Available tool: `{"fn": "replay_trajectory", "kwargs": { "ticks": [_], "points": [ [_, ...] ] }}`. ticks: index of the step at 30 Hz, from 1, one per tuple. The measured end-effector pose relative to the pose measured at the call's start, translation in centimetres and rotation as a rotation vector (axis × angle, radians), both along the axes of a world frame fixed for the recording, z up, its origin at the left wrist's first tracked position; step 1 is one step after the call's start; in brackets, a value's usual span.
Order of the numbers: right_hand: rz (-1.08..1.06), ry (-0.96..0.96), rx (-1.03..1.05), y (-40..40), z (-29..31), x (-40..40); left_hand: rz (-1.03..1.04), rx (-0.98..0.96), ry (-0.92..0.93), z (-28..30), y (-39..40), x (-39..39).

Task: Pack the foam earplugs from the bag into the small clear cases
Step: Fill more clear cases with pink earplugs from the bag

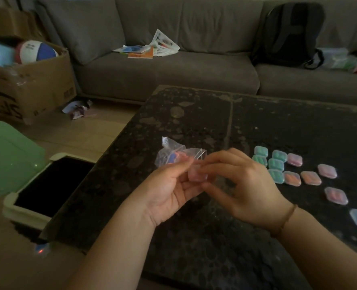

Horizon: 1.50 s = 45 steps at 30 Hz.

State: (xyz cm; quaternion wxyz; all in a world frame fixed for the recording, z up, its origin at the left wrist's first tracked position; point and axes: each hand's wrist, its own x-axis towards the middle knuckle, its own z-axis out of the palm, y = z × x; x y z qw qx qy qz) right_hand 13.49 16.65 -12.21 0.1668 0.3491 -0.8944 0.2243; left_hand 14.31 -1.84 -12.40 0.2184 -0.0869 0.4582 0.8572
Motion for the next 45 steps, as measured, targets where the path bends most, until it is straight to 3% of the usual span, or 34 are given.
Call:
{"fn": "replay_trajectory", "kwargs": {
  "ticks": [9,13,15,20,22,31,36,40,45],
  "points": [
    [-0.227,-0.055,-0.057,1.1,-1.2,0.2,0.107,-0.308,0.074,-0.1,4.8,-1.5],
    [-0.301,0.028,-0.009,4.3,-1.0,0.7,0.026,-0.299,0.122,-0.6,7.6,-2.1],
    [-0.364,0.021,-0.002,6.2,-1.0,0.8,-0.047,-0.444,0.224,-1.0,9.2,-2.2],
    [-0.516,-0.138,0.177,11.2,-1.4,2.0,-0.147,-1.128,0.728,-2.5,13.9,-1.5],
    [-0.536,-0.206,0.263,12.5,-1.6,2.6,-0.185,-1.225,0.845,-3.0,15.3,-1.2],
    [-0.512,-0.194,0.329,13.9,-2.3,2.3,-0.202,-1.454,0.963,-4.8,17.3,-1.5],
    [-0.89,-0.173,0.247,18.6,-1.4,1.9,-0.12,-1.476,1.039,-5.0,18.6,-1.3],
    [-1.189,-0.305,0.29,22.5,-1.6,1.7,-0.122,-1.448,1.032,-5.2,19.2,-1.3],
    [-1.313,-0.394,0.275,24.1,-2.8,1.3,-0.039,-1.409,1.016,-4.6,19.5,-1.2]
  ]
}}
